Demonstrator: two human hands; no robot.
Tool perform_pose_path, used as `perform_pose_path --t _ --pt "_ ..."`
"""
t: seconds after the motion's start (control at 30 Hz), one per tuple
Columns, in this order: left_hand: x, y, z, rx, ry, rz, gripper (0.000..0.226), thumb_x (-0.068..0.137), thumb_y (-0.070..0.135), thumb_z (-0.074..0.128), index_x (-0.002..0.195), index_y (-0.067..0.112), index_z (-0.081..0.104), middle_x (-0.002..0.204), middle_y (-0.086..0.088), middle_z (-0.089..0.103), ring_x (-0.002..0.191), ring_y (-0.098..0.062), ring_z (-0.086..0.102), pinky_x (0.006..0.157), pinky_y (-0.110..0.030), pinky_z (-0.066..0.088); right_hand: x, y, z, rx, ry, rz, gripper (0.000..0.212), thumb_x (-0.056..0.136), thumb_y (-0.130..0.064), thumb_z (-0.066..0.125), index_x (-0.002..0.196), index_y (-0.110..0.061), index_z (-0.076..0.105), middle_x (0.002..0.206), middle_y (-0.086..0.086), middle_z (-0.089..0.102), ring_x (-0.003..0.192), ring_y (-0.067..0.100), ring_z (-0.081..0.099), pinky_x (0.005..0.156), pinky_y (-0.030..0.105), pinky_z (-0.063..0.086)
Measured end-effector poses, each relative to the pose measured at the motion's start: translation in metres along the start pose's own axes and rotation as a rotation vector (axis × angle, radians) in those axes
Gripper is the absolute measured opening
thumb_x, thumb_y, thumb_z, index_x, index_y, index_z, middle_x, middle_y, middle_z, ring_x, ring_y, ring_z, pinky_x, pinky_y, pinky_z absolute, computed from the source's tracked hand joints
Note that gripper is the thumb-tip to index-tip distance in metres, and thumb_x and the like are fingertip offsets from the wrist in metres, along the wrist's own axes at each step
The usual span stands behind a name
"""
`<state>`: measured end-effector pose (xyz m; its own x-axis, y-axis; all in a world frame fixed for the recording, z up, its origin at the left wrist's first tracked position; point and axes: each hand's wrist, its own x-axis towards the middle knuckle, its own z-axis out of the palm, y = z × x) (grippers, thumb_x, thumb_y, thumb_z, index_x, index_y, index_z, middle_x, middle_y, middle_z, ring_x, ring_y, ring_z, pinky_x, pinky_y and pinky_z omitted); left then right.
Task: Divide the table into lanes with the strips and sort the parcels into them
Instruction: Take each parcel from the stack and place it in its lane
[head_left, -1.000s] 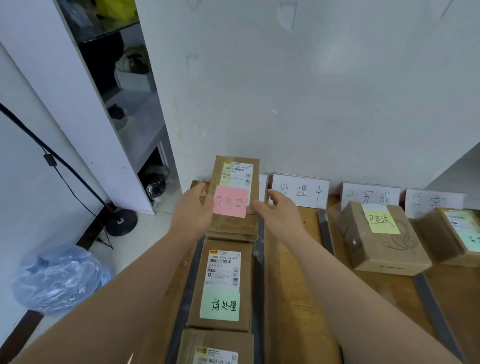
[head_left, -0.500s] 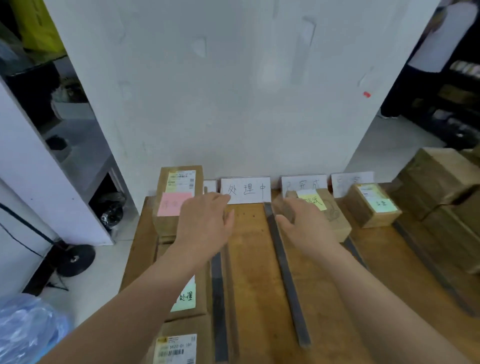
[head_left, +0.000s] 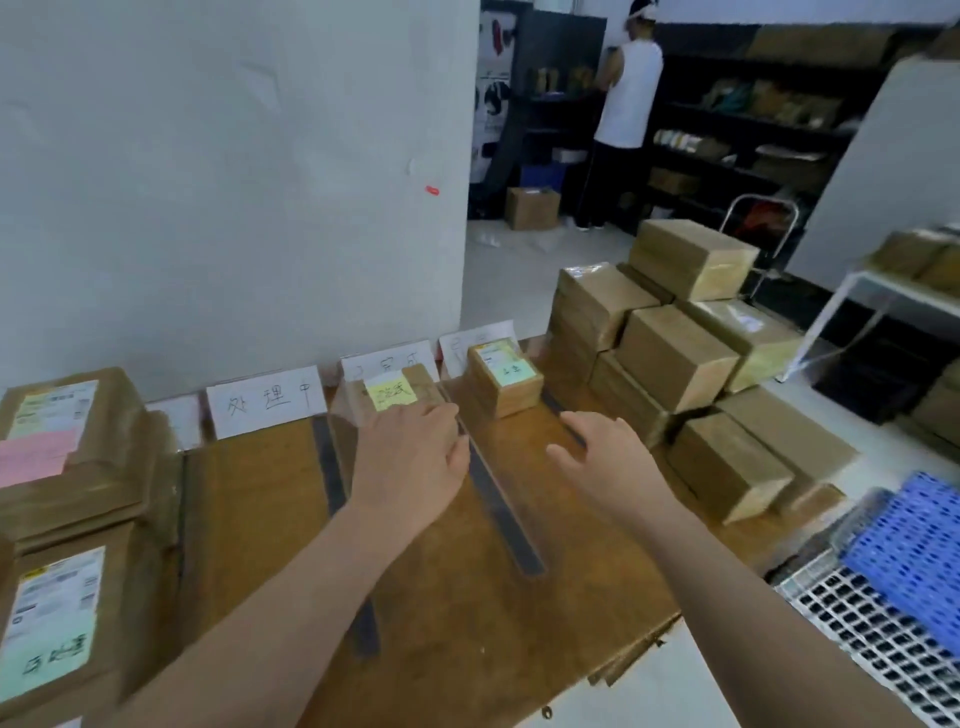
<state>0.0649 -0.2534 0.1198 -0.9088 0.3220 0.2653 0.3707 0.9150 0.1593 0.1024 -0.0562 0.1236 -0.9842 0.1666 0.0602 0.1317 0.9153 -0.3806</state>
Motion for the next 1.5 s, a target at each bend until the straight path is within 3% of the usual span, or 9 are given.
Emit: perform_pose_path --t 0.1,0.23,0.43,0.57,0.67,0.93,1.2,1.37,1.5 --pt "0.011 0.068 0.014 -0.053 -0.022 0.016 0.045 0.100 0.045 0.039 0.141 0.028 0.049 0.139 0.006 0.055 0.126 -0.017 0.053 0.107 -0.039 0.043 -0.008 0.066 -0.031 -0.021 0.009 0.044 0.050 0.096 -0.038 0.054 0.141 -0.017 0.048 0.136 0.000 0.055 0.127 0.018 0.050 0.113 0.040 0.033" --pt "0.024 0.148 0.033 -0.075 -0.010 0.071 0.048 0.101 0.045 0.039 0.143 0.026 0.047 0.141 0.004 0.055 0.126 -0.018 0.053 0.105 -0.037 0.043 -0.018 0.143 -0.064 -0.027 0.005 0.115 0.039 0.093 -0.036 0.054 0.125 -0.015 0.058 0.110 -0.001 0.063 0.109 0.023 0.060 0.090 0.034 0.048" --pt "0.045 0.234 0.069 -0.155 -0.091 0.157 0.050 0.101 0.044 0.041 0.147 0.023 0.043 0.146 0.001 0.050 0.130 -0.017 0.050 0.102 -0.031 0.045 -0.030 0.232 -0.094 -0.016 0.010 0.235 0.041 0.097 -0.033 0.050 0.136 -0.020 0.051 0.124 0.005 0.062 0.106 0.021 0.059 0.088 0.030 0.045" --pt "0.065 0.277 0.096 -0.208 -0.148 0.194 0.050 0.101 0.044 0.043 0.147 0.024 0.042 0.147 0.001 0.049 0.131 -0.017 0.049 0.102 -0.029 0.045 -0.021 0.283 -0.096 -0.020 0.014 0.318 0.048 0.094 -0.039 0.050 0.139 -0.021 0.050 0.123 0.003 0.063 0.108 0.021 0.060 0.090 0.033 0.049" --pt "0.085 0.303 0.119 -0.228 -0.202 0.217 0.051 0.101 0.044 0.045 0.147 0.023 0.042 0.145 0.000 0.050 0.130 -0.016 0.049 0.101 -0.030 0.047 -0.010 0.316 -0.096 0.027 -0.005 0.390 0.042 0.095 -0.029 0.053 0.134 -0.012 0.054 0.126 0.010 0.062 0.117 0.027 0.055 0.097 0.037 0.045" --pt "0.139 0.353 0.170 -0.217 -0.388 0.215 0.045 0.099 0.044 0.047 0.138 0.020 0.047 0.137 -0.003 0.053 0.124 -0.018 0.052 0.096 -0.030 0.049 0.039 0.382 -0.082 -0.021 -0.078 0.392 0.043 0.096 -0.030 0.051 0.136 -0.017 0.051 0.139 0.004 0.053 0.127 0.028 0.047 0.107 0.039 0.037" --pt "0.163 0.407 0.224 -0.203 -0.557 -0.009 0.073 0.093 0.057 0.050 0.151 0.018 0.027 0.149 -0.012 0.035 0.133 -0.028 0.041 0.100 -0.037 0.046 0.081 0.448 -0.067 -0.129 -0.219 0.275 0.034 0.098 -0.025 0.046 0.127 -0.010 0.056 0.131 0.010 0.054 0.125 0.029 0.049 0.105 0.038 0.037" --pt "0.169 0.444 0.256 -0.231 -0.622 -0.319 0.098 0.083 0.069 0.055 0.155 0.020 0.009 0.155 -0.018 0.012 0.136 -0.037 0.027 0.105 -0.045 0.040 0.099 0.488 -0.061 -0.184 -0.357 0.131 0.044 0.099 -0.031 0.044 0.140 -0.014 0.046 0.150 0.012 0.038 0.140 0.025 0.032 0.112 0.034 0.025" --pt "0.172 0.459 0.273 -0.312 -0.641 -0.552 0.114 0.075 0.072 0.063 0.154 0.033 -0.010 0.159 -0.019 -0.012 0.144 -0.042 0.015 0.110 -0.048 0.033 0.101 0.510 -0.060 -0.188 -0.380 0.018 0.042 0.101 -0.025 0.039 0.142 -0.016 0.044 0.152 0.008 0.037 0.138 0.025 0.033 0.113 0.034 0.024"
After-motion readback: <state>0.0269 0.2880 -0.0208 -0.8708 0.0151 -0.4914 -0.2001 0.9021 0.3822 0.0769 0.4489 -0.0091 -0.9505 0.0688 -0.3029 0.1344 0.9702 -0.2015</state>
